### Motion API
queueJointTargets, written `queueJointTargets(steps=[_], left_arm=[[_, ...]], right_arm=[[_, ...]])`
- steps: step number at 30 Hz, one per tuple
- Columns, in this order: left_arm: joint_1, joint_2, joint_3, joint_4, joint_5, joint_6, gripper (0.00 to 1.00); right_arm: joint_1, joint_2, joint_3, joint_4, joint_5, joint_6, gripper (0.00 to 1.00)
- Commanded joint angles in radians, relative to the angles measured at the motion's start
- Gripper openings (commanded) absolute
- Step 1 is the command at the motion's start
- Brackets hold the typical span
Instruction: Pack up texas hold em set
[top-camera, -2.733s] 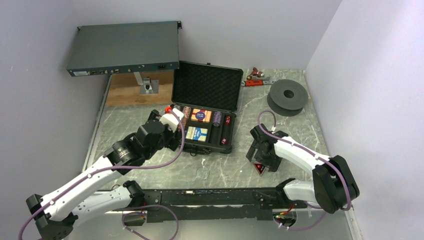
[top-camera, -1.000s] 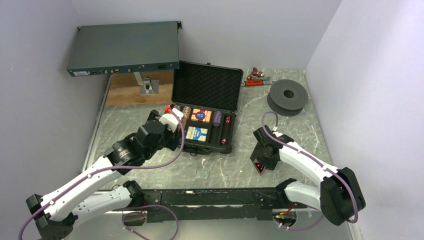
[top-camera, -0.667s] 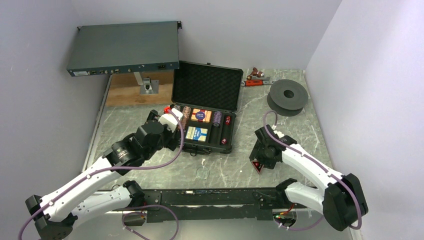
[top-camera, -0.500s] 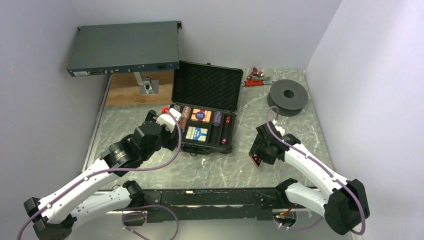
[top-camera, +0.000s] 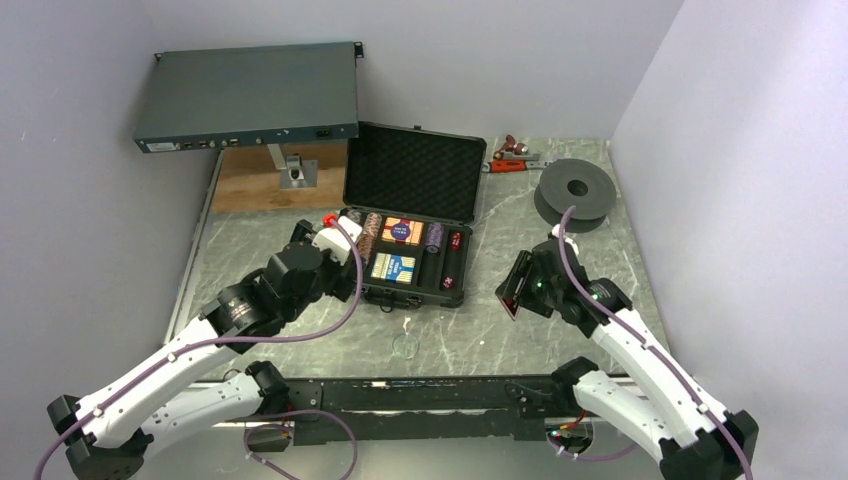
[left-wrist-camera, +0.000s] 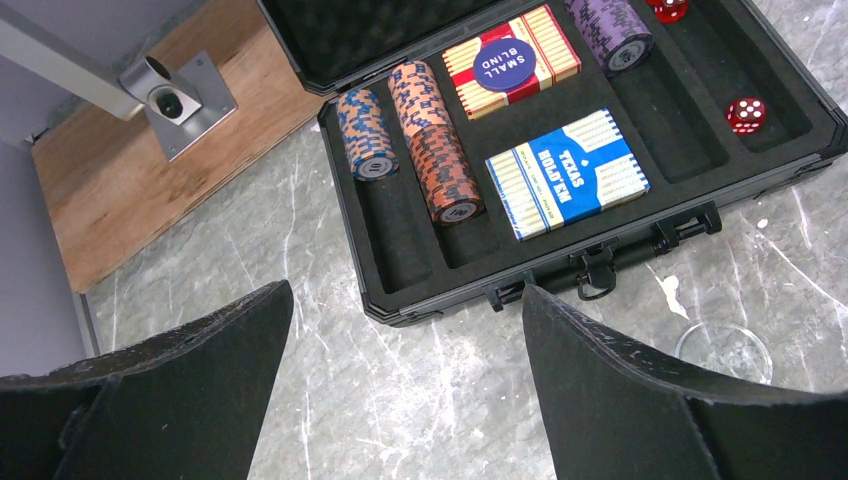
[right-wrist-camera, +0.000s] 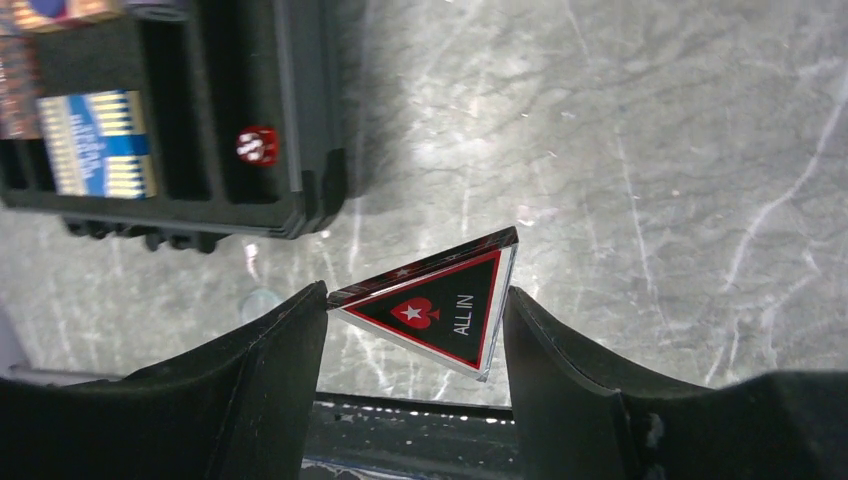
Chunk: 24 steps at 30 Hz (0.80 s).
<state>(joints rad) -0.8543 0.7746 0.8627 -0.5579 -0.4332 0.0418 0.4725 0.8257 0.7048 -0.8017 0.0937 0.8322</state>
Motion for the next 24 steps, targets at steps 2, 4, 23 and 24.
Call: queueJointTargets(steps=[2, 4, 23, 24], left_arm=[[-0.003, -0.004, 0.035, 0.016, 0.007, 0.000, 0.91], [-0.002, -0.004, 0.034, 0.015, 0.007, 0.000, 0.91], [-0.002, 0.009, 0.038, 0.007, -0.038, -0.003, 0.91], [-0.003, 0.013, 0.040, 0.003, -0.058, -0.006, 0.91]], right_arm=[[-0.003, -0.087, 0.068, 0.097, -0.082, -0.076, 0.00], [-0.003, -0.085, 0.093, 0.111, -0.089, -0.095, 0.00], [-0.002, 0.142, 0.296, 0.264, -0.246, -0.181, 0.00], [-0.002, 0.166, 0.311, 0.270, -0.257, -0.183, 0.00]])
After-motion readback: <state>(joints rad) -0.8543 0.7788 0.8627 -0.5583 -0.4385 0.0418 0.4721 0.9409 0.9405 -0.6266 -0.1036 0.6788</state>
